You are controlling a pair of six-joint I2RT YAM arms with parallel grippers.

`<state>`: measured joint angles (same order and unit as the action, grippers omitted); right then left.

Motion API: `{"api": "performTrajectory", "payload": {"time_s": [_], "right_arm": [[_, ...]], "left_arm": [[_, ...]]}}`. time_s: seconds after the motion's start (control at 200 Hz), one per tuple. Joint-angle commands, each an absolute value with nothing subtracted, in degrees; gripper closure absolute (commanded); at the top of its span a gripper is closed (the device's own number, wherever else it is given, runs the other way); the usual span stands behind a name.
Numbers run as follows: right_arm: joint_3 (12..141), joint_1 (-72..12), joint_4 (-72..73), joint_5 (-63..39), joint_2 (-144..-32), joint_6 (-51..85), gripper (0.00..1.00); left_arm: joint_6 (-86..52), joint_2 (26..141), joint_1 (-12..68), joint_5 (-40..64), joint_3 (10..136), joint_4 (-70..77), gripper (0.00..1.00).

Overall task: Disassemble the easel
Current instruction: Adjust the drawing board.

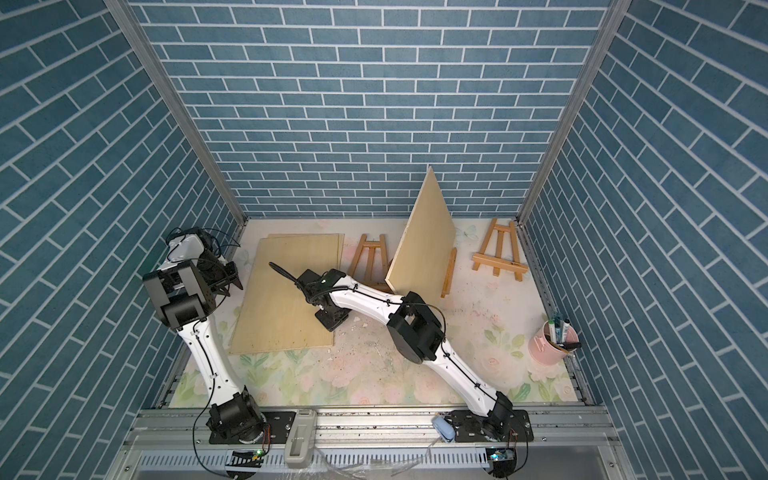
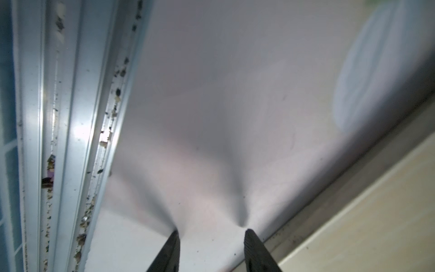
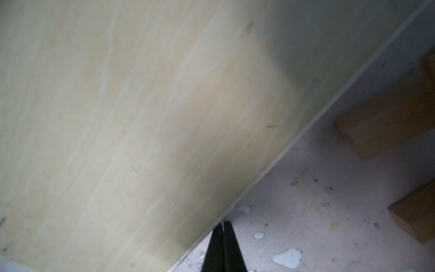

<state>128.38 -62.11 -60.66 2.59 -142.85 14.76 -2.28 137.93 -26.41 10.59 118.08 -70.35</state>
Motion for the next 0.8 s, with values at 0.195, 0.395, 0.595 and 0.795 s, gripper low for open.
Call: {"api": "performTrajectory", "payload": {"time_s": [0.195, 0.395, 0.595, 0.795], "right_arm": [[133.86, -61.83, -64.59, 0.94, -146.01, 17.66, 1.0], [134.82, -61.82, -64.34, 0.33, -146.41, 18.62, 1.0], [134.74, -61.85, -64.08, 0.99, -146.74, 19.59, 1.0], [131.56, -61.7, -63.48, 4.53, -143.69, 19.95, 1.0]], "left_arm": [[-0.78, 140.03, -24.27, 13.39, 119.47, -70.58, 0.53], [-0.94, 140.73, -23.56, 14.45, 120.58, -70.97, 0.53], [-0.65, 140.72, -23.57, 14.68, 121.73, -71.58, 0.53], [-2.37, 137.47, -24.91, 16.42, 119.91, -69.62, 0.53]]}}
